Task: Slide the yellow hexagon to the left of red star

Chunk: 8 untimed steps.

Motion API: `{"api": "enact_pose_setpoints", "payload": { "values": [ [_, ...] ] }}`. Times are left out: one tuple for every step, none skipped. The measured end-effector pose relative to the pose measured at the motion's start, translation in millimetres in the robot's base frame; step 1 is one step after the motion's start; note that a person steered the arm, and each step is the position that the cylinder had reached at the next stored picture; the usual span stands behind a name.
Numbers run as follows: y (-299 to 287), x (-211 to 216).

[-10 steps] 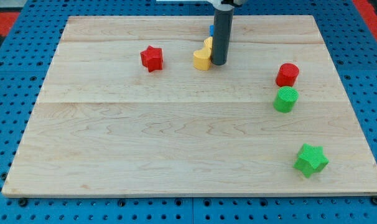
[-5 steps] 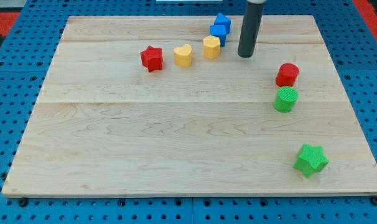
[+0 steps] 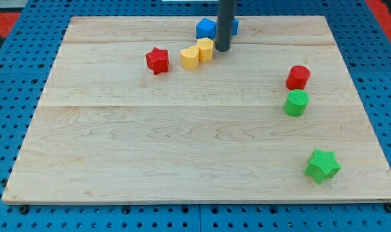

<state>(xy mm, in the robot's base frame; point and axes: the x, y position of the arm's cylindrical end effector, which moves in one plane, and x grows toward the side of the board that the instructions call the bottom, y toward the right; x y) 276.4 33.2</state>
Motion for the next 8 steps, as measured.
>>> {"api": "enact_pose_setpoints", "payload": {
  "values": [
    [-52.6, -24.4],
    [-95.6, -40.9],
    [-88.3, -48.2],
    [-30.9, -17.4],
    [-16.6, 11.4],
    [0.6, 14.1],
    [-36.8, 6.9],
    [-80.0, -2.0]
  ]
}}
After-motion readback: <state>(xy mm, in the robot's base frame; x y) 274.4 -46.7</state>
